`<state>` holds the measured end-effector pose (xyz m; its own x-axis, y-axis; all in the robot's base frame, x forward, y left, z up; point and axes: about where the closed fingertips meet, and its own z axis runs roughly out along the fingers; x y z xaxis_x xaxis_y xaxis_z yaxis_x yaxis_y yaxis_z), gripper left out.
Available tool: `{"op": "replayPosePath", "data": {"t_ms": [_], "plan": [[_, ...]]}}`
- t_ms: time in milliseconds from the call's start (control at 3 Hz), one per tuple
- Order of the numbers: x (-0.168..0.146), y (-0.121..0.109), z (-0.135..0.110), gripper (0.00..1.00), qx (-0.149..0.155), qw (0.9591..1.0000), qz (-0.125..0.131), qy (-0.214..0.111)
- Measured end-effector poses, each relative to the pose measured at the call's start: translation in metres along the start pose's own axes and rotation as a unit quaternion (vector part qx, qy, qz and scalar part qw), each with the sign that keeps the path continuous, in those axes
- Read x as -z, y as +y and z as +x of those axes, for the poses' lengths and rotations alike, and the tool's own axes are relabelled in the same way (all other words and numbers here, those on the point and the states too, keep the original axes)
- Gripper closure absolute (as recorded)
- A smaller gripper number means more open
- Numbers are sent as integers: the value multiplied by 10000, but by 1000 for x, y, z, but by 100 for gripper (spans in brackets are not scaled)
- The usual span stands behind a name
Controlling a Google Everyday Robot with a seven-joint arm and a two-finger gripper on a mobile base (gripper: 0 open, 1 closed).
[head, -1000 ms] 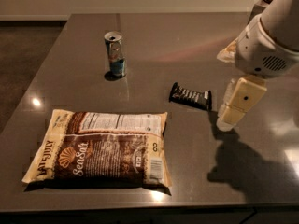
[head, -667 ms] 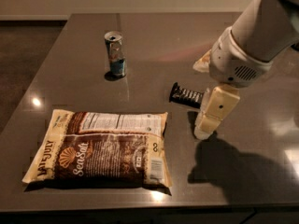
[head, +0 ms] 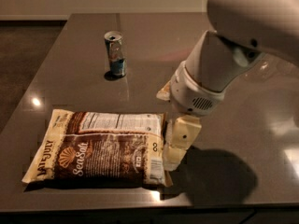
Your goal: Move brown chip bag near rxbar chocolate
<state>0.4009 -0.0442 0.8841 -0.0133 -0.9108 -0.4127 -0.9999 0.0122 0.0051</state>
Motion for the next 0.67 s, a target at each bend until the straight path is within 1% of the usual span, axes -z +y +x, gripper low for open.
{"op": "replayPosePath", "data": {"t_ms": [333, 667], "plan": [[-23, 6, -24, 0, 257, 9996, -121, -72], [-43, 5, -43, 2, 488, 9986, -182, -83]]}}
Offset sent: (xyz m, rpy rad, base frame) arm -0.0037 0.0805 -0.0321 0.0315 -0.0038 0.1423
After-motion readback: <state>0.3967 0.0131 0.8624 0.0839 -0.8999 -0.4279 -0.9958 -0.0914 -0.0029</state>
